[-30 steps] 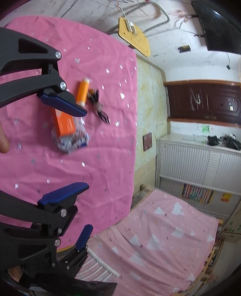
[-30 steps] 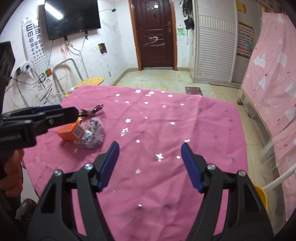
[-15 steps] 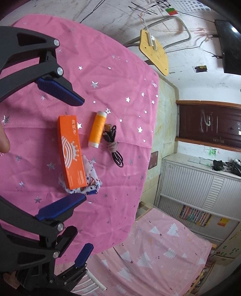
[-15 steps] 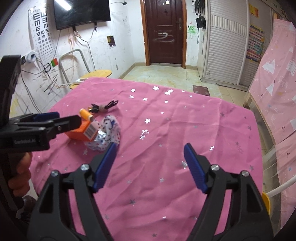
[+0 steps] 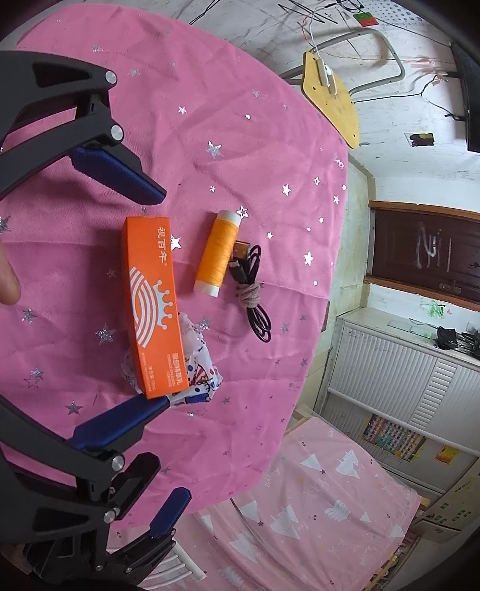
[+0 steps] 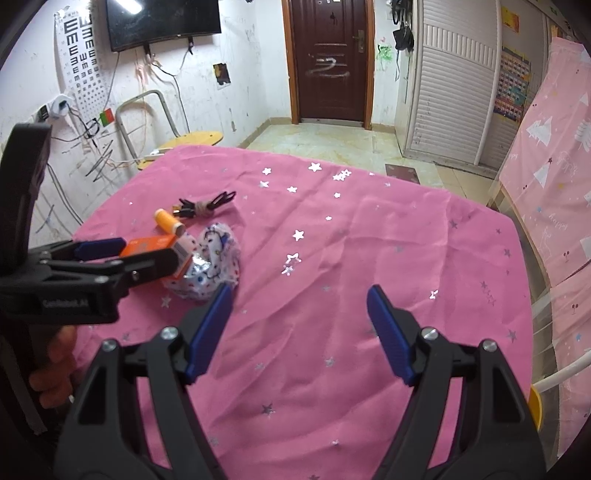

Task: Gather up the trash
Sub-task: 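Grasp the orange box with the left tool while the right tool grasps the clear wrapper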

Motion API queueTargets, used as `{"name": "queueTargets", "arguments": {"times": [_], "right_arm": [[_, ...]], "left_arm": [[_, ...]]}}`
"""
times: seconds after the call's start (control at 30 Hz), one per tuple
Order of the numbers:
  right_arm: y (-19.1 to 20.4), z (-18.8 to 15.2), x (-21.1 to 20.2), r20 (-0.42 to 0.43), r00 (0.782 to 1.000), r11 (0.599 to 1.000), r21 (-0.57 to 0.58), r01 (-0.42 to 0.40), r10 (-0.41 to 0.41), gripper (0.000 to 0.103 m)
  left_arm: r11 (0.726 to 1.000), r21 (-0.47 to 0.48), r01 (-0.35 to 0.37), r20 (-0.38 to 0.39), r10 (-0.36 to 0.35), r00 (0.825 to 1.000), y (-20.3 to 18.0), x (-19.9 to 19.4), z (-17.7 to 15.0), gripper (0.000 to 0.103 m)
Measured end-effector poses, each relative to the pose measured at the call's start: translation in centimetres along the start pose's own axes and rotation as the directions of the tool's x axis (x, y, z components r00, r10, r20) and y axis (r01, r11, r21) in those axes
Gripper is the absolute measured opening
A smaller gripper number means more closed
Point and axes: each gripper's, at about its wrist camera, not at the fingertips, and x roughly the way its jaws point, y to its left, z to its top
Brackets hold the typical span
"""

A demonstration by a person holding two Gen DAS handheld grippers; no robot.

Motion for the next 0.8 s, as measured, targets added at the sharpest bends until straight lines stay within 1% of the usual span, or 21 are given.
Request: {"name": "queueTargets", "arguments": {"times": [0.23,0.3,0.33,0.43,0.57,0.8], "right_arm": [[-0.2,0.0,0.5,-0.014,1.0,1.0,0.002,0.001,-0.001,0.072],[-0.2,0.1,0.6,-0.018,1.0,1.0,0.0,-0.002,0.002,0.072],[-0.1,0.1,0.7,-0.02,1.0,1.0,-0.002,-0.003,0.003,0.072],[0.3,0.2,1.0,-0.025,1.0,1.0,-0.01,-0.013,0.013,0.072],[1.3,0.5,1.5,-0.032,0.998,0.998,-0.024,-0.053,0.053,0.072],[3.4,1.2,2.5,-0.047,0.995,0.995,-0.055,-0.086,0.084,0.072]], "left_arm": [[1.0,-0.014,0.024,-0.018,-0.024,1.0,0.1,1.2,0.2,0.094],[1.0,-0.01,0.026,-0.019,-0.026,0.999,0.2,1.2,0.1,0.086],[1.0,-0.008,0.027,-0.02,-0.028,0.999,0.3,1.3,0.0,0.085],[0.999,-0.001,0.036,-0.017,-0.036,0.999,0.4,1.2,0.1,0.085],[0.999,-0.011,0.034,0.008,-0.034,0.999,1.0,0.4,0.3,0.085],[0.999,-0.045,0.007,0.066,-0.004,0.998,2.9,-1.6,1.4,0.085]]}}
